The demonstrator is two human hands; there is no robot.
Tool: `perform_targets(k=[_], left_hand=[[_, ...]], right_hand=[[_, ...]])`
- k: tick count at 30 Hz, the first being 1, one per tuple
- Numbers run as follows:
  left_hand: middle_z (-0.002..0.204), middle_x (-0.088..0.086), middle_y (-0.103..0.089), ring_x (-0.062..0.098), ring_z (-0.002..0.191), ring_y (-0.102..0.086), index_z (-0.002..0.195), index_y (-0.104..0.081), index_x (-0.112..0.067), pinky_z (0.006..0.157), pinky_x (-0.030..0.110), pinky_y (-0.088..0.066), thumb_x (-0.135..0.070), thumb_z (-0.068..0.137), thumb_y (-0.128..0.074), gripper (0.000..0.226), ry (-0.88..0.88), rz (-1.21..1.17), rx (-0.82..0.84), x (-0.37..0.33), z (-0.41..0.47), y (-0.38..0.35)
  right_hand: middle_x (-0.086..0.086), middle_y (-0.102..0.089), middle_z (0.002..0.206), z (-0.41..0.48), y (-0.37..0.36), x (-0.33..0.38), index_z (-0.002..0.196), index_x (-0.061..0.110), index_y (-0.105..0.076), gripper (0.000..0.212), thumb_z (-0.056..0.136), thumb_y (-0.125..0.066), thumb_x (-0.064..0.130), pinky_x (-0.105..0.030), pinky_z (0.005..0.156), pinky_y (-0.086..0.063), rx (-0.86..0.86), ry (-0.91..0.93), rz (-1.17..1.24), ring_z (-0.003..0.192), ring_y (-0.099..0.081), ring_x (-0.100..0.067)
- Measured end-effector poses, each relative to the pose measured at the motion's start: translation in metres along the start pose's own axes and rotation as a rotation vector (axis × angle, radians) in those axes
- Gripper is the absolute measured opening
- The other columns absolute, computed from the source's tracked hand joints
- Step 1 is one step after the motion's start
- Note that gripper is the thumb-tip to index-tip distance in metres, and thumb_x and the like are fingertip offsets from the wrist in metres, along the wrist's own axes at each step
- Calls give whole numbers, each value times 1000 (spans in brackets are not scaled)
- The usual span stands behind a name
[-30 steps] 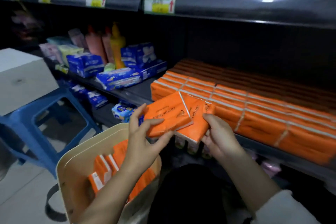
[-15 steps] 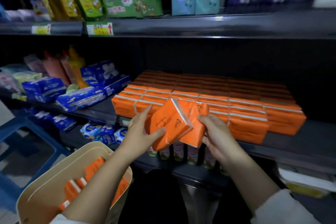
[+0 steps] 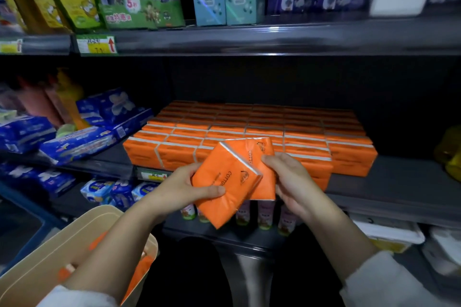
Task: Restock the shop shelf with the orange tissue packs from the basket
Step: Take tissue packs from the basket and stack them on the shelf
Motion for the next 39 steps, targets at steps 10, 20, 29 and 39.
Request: perform_targets(k=[10,20,29,39], left_hand=[[94,0,-72,6,78,-67,102,-61,-19,67,17,-52,-22,92,-56,12,-120,-328,-255,-14,34,-61],[84,-9,-74,2,76,-69,104,-59,-21,73,28,-47,-24,95,-48,14,6,-644,-191,-38,70,-113],[93,-2,-74,5,81,-69,98,-60,-17,78,27,-47,-21,93,-55,8,65,-682,-155,-21,80,-126],[108,7,-71,15,103,-65,109,-61,-7,91,31,-49,-16,92,-53,21,106,-736,-96,-9,87,-135]], right_hand=[[-6,-66,85,-1,75,40,90,16,-62,14,95,-49,16,-31,71,-49,-232,173,-275,74,-61,-17],[4,-63,91,-15,188,96,111,16,-59,46,70,-80,16,-17,69,-50,-246,146,-956,83,-61,-8],[-1,-60,106,39,215,77,111,23,-63,43,72,-79,19,-27,85,-44,-220,152,-1361,98,-57,-17],[3,-48,111,72,214,42,121,27,-61,46,77,-73,27,-29,98,-29,-352,290,-1491,115,-39,-22]])
Point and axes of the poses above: each hand's wrist, its own z-axis towards the middle knuckle, its own y-axis out of the back of the hand, x = y × z, the point moved 1 cm from there along z, towards the middle knuckle
